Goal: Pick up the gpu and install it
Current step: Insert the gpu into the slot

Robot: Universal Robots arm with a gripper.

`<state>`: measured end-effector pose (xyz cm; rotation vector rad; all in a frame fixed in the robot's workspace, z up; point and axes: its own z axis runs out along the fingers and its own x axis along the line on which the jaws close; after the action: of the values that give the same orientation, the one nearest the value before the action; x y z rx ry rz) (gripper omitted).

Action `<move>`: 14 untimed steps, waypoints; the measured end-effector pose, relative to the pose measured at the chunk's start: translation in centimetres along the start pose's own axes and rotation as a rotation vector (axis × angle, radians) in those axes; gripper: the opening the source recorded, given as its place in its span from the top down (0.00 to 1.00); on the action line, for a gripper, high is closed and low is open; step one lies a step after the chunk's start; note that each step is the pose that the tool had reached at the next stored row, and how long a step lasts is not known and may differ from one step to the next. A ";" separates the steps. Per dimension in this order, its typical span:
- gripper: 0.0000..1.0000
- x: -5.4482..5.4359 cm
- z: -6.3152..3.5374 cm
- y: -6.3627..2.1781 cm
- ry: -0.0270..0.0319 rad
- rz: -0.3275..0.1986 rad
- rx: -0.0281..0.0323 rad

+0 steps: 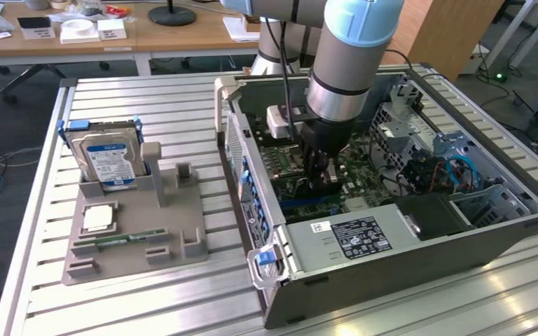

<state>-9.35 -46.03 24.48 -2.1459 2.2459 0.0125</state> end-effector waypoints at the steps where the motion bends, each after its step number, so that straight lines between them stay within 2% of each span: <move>1: 0.74 0.0 0.00 0.00 0.0000 -0.002 0.0001; 14: 0.74 0.0 0.08 0.16 0.0000 -0.017 0.0010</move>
<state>-9.51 -46.03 24.40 -2.1641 2.2275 0.0110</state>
